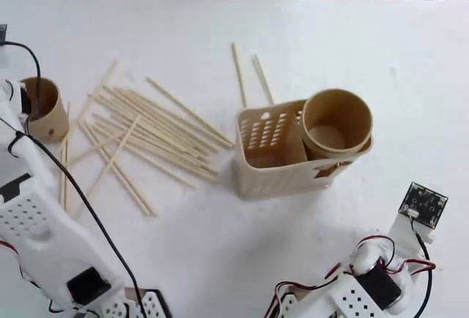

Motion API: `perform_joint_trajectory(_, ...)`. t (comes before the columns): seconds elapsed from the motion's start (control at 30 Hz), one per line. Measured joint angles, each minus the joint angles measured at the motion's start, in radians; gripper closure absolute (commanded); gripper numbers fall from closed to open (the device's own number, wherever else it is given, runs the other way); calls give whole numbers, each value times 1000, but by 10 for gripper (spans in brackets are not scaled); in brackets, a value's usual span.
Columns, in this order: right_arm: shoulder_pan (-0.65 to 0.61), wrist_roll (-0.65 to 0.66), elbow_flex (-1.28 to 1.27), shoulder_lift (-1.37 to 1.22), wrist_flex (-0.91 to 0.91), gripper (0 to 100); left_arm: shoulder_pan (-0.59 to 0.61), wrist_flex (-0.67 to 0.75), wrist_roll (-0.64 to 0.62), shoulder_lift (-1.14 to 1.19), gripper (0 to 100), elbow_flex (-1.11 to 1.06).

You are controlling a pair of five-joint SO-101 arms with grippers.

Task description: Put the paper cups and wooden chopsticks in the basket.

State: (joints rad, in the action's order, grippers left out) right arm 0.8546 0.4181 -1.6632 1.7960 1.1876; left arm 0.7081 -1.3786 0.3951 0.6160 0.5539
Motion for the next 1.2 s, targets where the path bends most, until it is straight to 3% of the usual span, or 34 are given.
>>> perform_joint_trajectory(0.27,0,0,0,0,0,978,-40,-123,2,-301,977,0)
perform_joint_trajectory(0.5,0,0,-5,0,0,978,-198,-247,-35,-677,977,17)
perform_joint_trajectory(0.63,0,0,-8,0,0,978,-413,-287,-110,-925,977,58)
perform_joint_trajectory(0.73,-15,0,-8,-2,0,978,-667,-267,-126,-1073,977,60)
perform_joint_trajectory(0.97,-72,-2,-18,-2,0,979,-1243,-132,-160,-1138,977,-21)
perform_joint_trajectory(1.2,-71,-2,-18,-2,0,980,-1462,97,-209,-1131,977,-334)
